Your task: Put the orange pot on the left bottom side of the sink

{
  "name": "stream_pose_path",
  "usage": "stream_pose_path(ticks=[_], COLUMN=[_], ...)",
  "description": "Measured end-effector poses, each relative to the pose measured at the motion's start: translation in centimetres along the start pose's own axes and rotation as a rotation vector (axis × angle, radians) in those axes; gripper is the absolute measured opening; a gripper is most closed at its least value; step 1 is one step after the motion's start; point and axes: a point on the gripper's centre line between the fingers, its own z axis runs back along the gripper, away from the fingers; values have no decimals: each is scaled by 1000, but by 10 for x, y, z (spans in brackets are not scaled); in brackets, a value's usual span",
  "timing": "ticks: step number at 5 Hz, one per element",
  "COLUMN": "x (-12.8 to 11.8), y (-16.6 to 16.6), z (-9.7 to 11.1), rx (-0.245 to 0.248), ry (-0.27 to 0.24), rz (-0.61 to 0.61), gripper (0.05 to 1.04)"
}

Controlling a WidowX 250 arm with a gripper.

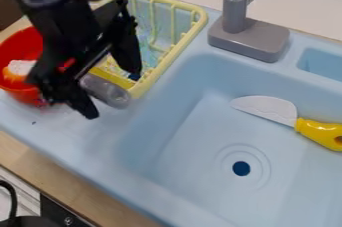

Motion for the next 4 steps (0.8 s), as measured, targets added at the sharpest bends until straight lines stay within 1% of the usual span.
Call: stream_pose_path(ticks=[1,2,3,4], x=[0,-3,-8,-13], y=[-1,0,-7,-24], z=[11,23,21,10], rx=[95,131,124,78], ry=[30,19,8,-25], rz=[-23,-65,-97,-162], gripper=[999,999,999,999])
